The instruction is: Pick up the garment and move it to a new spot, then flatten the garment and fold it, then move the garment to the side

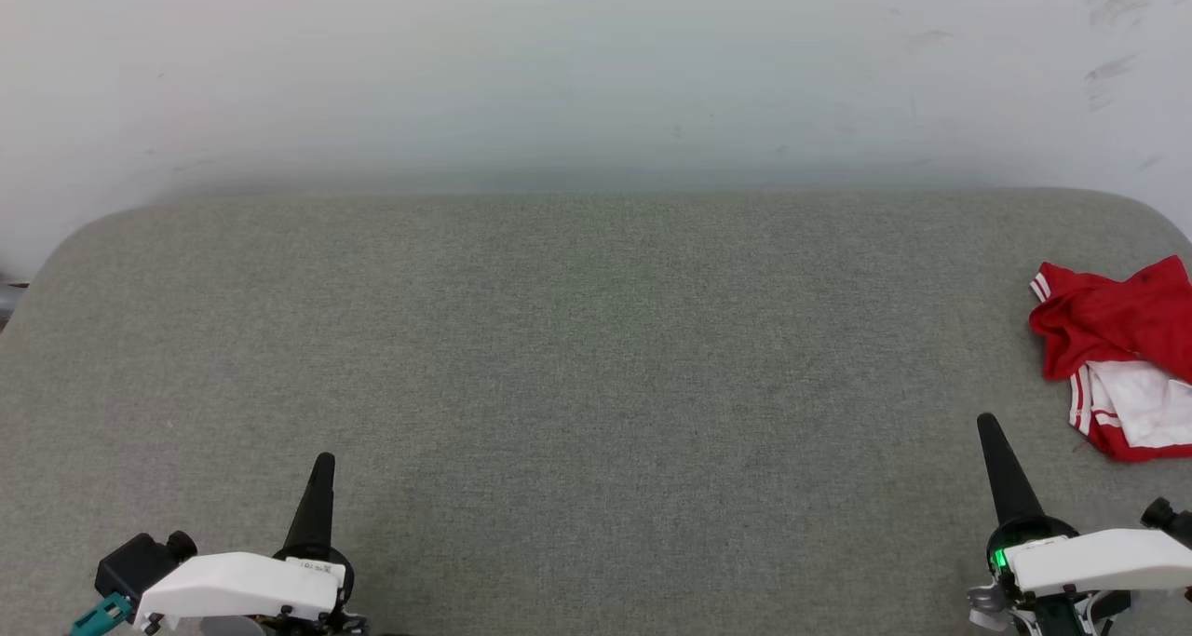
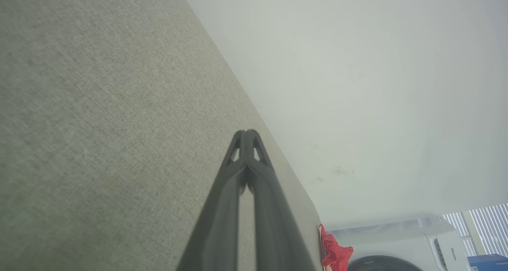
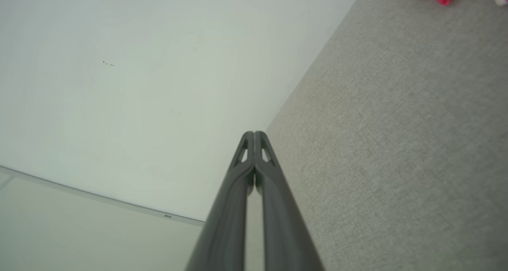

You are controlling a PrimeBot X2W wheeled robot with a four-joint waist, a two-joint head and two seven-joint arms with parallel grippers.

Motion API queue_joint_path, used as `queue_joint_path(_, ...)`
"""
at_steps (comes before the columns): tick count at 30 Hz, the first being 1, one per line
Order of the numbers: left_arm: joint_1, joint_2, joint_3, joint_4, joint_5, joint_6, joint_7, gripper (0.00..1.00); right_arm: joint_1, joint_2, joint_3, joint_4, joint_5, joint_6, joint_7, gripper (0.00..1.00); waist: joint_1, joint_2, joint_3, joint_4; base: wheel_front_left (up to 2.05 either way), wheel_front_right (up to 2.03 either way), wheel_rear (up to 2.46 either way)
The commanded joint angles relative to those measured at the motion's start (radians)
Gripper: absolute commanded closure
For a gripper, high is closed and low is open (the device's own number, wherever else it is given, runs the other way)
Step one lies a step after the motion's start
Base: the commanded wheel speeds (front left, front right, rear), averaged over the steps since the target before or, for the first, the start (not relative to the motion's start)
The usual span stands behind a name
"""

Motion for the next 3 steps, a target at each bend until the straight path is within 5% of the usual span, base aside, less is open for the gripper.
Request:
queue_joint_path(1, -0.026, 0.000, 0.005, -0.004, -0.025, -0.010, 0.005, 1.00, -0.024, -0.007, -0.002, -0.004, 0.026, 0.000, 0.006, 1.00, -0.0001, -0.0001, 0.000, 0.000, 0.00, 0.00, 0.00)
queue_joint_path(3, -0.029, 0.000, 0.007, -0.001, -0.047, -0.012, 0.010, 1.00, -0.026, -0.007, -0.004, -0.001, 0.046, 0.000, 0.012, 1.00, -0.0001, -0.0001, 0.000, 0.000, 0.00, 0.00, 0.00)
